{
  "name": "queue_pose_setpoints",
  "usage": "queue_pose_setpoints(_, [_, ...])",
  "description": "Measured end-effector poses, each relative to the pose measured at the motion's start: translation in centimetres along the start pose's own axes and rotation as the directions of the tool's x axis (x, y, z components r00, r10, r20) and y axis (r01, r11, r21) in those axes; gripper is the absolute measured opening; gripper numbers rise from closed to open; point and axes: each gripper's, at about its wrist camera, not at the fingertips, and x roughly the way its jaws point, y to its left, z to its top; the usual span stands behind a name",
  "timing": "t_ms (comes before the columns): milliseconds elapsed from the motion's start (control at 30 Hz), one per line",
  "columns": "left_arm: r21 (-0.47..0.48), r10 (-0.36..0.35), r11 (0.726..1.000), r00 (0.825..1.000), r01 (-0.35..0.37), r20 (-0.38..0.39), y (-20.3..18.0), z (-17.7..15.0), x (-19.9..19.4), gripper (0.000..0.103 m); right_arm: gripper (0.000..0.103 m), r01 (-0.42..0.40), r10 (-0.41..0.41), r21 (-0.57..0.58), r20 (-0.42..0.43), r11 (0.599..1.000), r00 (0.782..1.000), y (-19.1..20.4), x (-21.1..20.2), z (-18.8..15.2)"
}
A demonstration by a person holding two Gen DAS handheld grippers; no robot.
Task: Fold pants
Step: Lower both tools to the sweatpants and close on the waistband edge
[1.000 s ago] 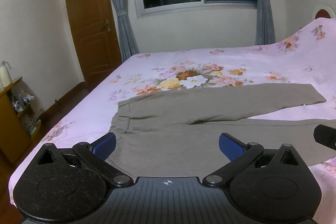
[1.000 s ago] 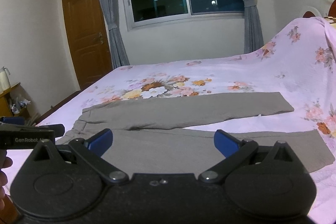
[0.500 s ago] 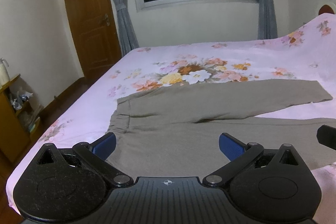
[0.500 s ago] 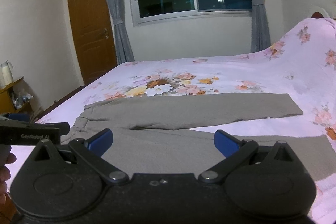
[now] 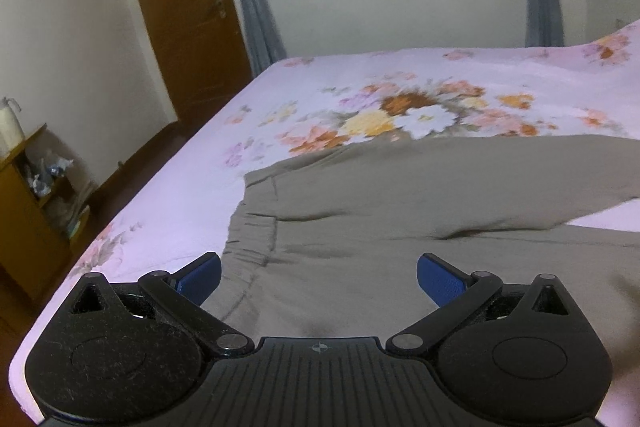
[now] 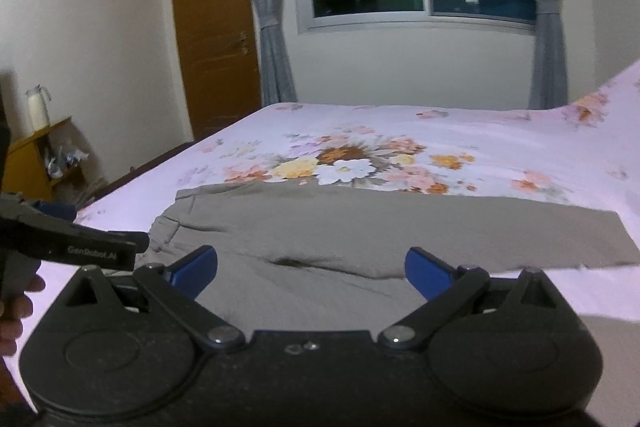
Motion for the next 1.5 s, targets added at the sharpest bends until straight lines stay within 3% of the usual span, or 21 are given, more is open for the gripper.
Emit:
queue_pose_setpoints(333, [0.008, 0.079, 0.997, 0.994, -0.078, -0.075, 2.6, 2.0, 11.2, 0.103, 0.093, -0.076, 0.072, -0.059, -0.062, 0.995, 0.995, 0.0, 11.1, 2.0])
queue_pose_setpoints(767, [-0.085, 0.078, 0.992, 0.979, -0.096, -0.190, 6.7, 3.2, 25.2, 0.103, 0.083, -0.182, 0.156, -0.149, -0.175, 0.972, 0.972, 0.0, 25.1, 3.6])
queue_pose_setpoints(1033, [-0.130, -0.030, 0.992, 0.969, -0.002, -0.245, 7.8, 3.4, 31.9, 0.103, 0.088, -0.180, 0.126, -0.237, -0.225, 0.955, 0.966, -0.9, 33.2, 5.6])
queue_pose_setpoints(1200, [-0.197, -0.111, 0.978, 0.966, 0.064, -0.233, 8.6, 2.8, 33.4, 0.103, 0.087, -0.184, 0.120, -0.231, -0.266, 0.955, 0.956, -1.8, 37.1, 6.5])
queue_pose_setpoints(1233, [-0.197, -0.123, 0.977, 0.966, 0.078, -0.226, 8.6, 2.7, 33.5, 0.095, 0.088, -0.181, 0.115, -0.232, -0.273, 0.956, 0.955, -1.9, 37.8, 6.6])
queue_pose_setpoints(1300, [-0.196, -0.152, 0.974, 0.965, 0.110, -0.212, 8.4, 2.8, 33.4, 0.080, 0.081, -0.195, 0.120, -0.221, -0.311, 0.955, 0.943, -2.2, 39.1, 6.6])
queue_pose_setpoints(1400, [-0.191, -0.150, 0.975, 0.966, 0.109, -0.211, 8.2, 2.9, 33.1, 0.071, 0.043, -0.271, 0.177, -0.211, -0.379, 0.939, 0.908, -1.9, 39.6, 6.2])
queue_pose_setpoints(1433, [-0.203, -0.152, 0.973, 0.967, 0.109, -0.206, 8.5, 2.9, 33.0, 0.065, 0.018, -0.292, 0.196, -0.208, -0.388, 0.934, 0.901, -1.6, 39.4, 6.2])
queue_pose_setpoints(1500, [-0.213, -0.151, 0.971, 0.968, 0.108, -0.199, 8.7, 2.9, 32.5, 0.057, 0.014, -0.317, 0.217, -0.217, -0.386, 0.923, 0.897, -1.2, 38.2, 6.3])
